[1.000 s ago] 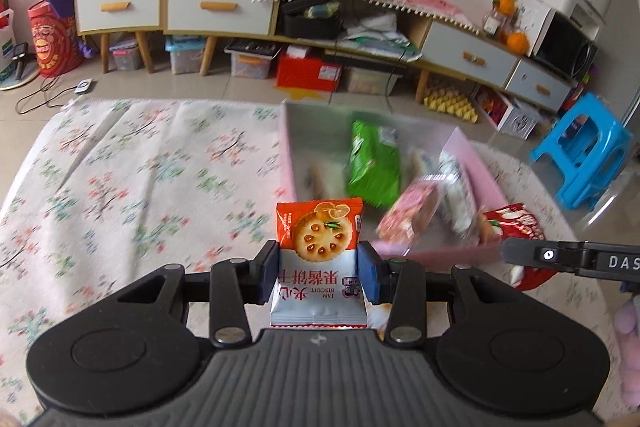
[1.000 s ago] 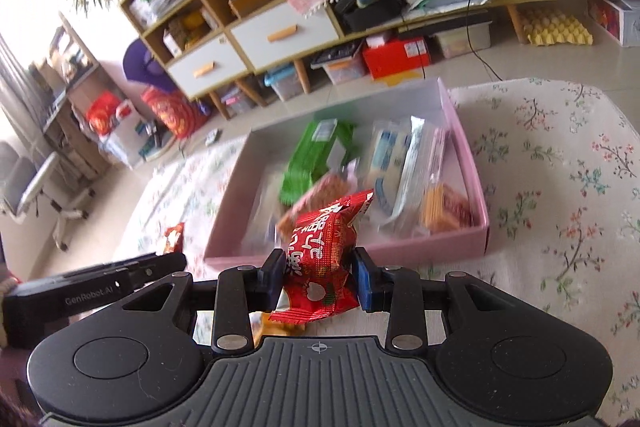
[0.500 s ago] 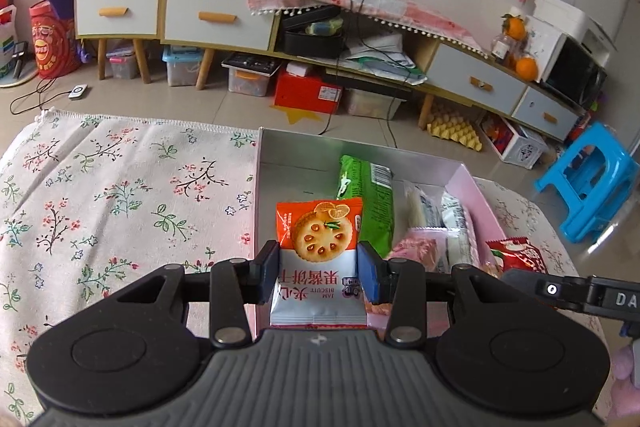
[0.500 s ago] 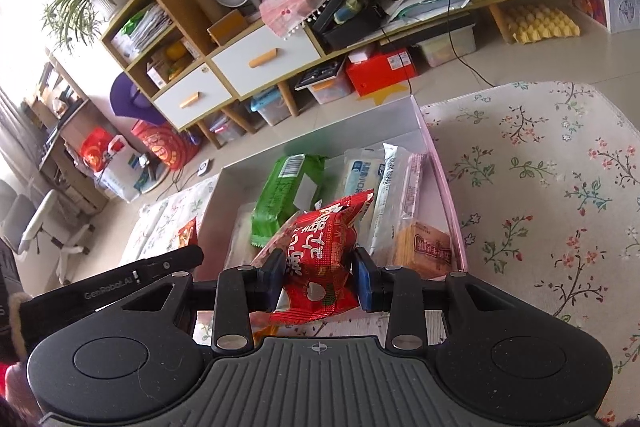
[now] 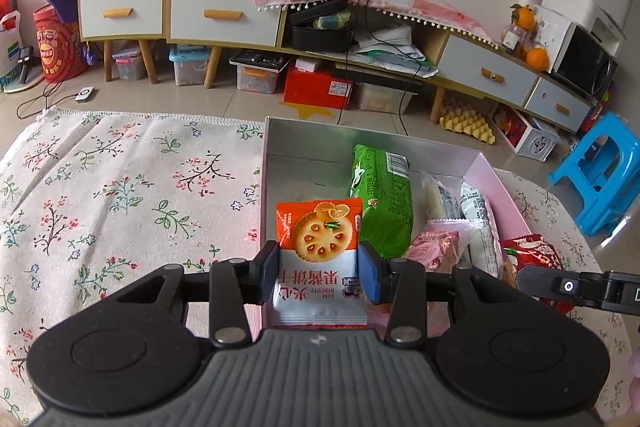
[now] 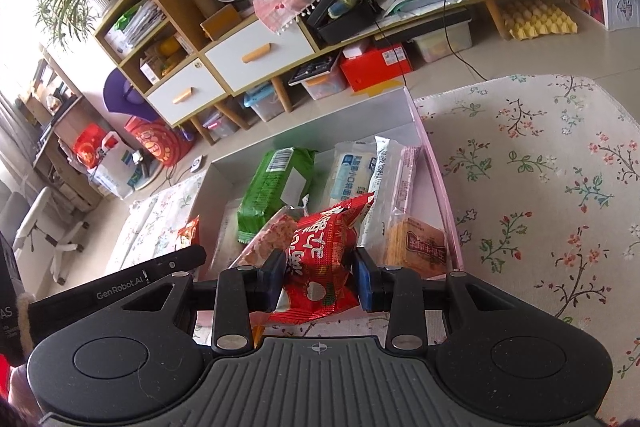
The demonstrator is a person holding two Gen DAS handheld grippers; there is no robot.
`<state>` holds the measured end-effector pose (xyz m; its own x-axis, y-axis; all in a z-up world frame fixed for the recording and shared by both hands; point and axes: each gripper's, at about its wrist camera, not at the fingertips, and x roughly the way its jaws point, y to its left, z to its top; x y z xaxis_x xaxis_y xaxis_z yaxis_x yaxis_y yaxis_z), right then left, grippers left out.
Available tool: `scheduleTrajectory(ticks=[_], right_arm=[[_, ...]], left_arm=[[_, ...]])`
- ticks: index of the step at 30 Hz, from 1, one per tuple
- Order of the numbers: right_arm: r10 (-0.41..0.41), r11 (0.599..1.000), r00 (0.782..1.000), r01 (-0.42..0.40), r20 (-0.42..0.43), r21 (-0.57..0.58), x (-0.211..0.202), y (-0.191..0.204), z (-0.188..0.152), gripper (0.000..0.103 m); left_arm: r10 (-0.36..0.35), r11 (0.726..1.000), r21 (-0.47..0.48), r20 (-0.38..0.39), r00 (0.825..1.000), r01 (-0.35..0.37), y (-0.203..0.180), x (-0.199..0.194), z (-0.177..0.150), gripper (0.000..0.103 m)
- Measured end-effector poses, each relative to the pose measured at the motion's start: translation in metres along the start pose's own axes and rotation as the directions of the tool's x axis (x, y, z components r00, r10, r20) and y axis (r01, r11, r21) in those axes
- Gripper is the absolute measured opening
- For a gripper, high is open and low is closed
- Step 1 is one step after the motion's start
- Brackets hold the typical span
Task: Organize snacks
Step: 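Carry cracker packet into box and open left tool while right tool releases red packet there, then withdraw both tools from the box toward the remaining snacks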
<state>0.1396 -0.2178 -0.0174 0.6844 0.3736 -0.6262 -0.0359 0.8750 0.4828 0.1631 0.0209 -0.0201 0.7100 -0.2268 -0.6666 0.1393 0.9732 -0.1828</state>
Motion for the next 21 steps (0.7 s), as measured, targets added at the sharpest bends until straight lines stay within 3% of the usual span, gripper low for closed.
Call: scheduleTrajectory(ticks=[7, 11, 15, 17, 21], right_arm=[[0.004, 1.000, 1.000, -0.004, 0.009, -0.001, -0.002, -0.002, 0.001, 0.036], [0.006, 1.000, 1.000, -0.006, 0.009, -0.001, -0.003, -0.002, 0.002, 0.037], [0.002, 1.000, 1.000, -0.002, 0.008, -0.004, -0.004, -0.002, 0.002, 0.052], [0.000, 1.000, 1.000, 0.000, 0.009, -0.010, -0.005, -0.003, 0.002, 0.052], [0.003, 1.000, 1.000, -0.003, 0.011, -0.011, -0.009, -0.003, 0.003, 0.062]], left_arm=[[-0.005, 1.000, 0.005, 0.000, 1.000, 0.005, 0.000, 0.001, 0.000, 0.040], [-0.017, 1.000, 0.020, 0.005, 1.000, 0.017, -0.003, -0.001, -0.001, 0.051], [-0.025, 0.999, 0.043, 0.001, 1.000, 0.025, -0.007, -0.003, -0.002, 0.062], [-0.022, 0.998, 0.053, 0.003, 1.000, 0.022, -0.010, -0.004, -0.002, 0.069], [-0.017, 0.997, 0.072, 0.002, 1.000, 0.017, -0.013, -0.009, -0.002, 0.071]])
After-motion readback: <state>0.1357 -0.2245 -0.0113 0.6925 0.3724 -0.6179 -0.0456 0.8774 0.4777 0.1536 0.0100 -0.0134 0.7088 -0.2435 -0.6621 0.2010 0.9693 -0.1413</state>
